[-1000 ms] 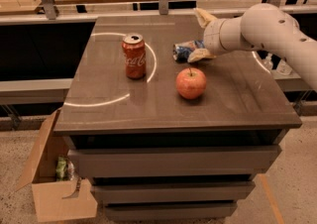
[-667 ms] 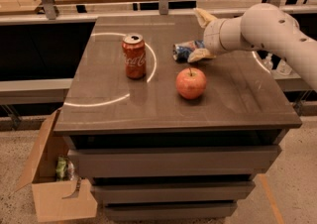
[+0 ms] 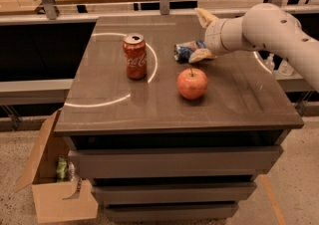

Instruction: Knock redbull can over

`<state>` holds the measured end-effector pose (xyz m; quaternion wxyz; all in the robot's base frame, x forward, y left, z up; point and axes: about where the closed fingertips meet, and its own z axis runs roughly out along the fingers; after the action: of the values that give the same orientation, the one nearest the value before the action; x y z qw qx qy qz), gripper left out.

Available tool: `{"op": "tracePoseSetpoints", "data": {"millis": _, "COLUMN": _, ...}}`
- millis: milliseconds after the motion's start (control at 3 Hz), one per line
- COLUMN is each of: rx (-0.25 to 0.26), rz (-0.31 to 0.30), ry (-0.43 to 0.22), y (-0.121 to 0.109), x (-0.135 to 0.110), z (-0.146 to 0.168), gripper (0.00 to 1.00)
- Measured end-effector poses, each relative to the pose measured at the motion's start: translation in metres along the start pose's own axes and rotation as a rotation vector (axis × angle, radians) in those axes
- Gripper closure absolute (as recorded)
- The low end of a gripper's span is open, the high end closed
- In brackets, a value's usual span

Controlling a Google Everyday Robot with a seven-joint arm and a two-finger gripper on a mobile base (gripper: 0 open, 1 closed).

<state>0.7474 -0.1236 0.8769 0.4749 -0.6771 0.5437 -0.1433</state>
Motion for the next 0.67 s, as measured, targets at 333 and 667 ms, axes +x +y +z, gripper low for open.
{"op": "tracePoseSetpoints", "data": {"millis": 333, "rx": 0.0, "rz": 0.0, "ry": 0.0, "y": -0.0001, "x": 0.0, "z": -0.0001, "gripper": 0.0}}
{"op": "tracePoseSetpoints", "data": {"millis": 667, "rx": 0.0, "rz": 0.0, "ry": 0.0, "y": -0.0002, "x": 0.0, "z": -0.0001, "gripper": 0.0}}
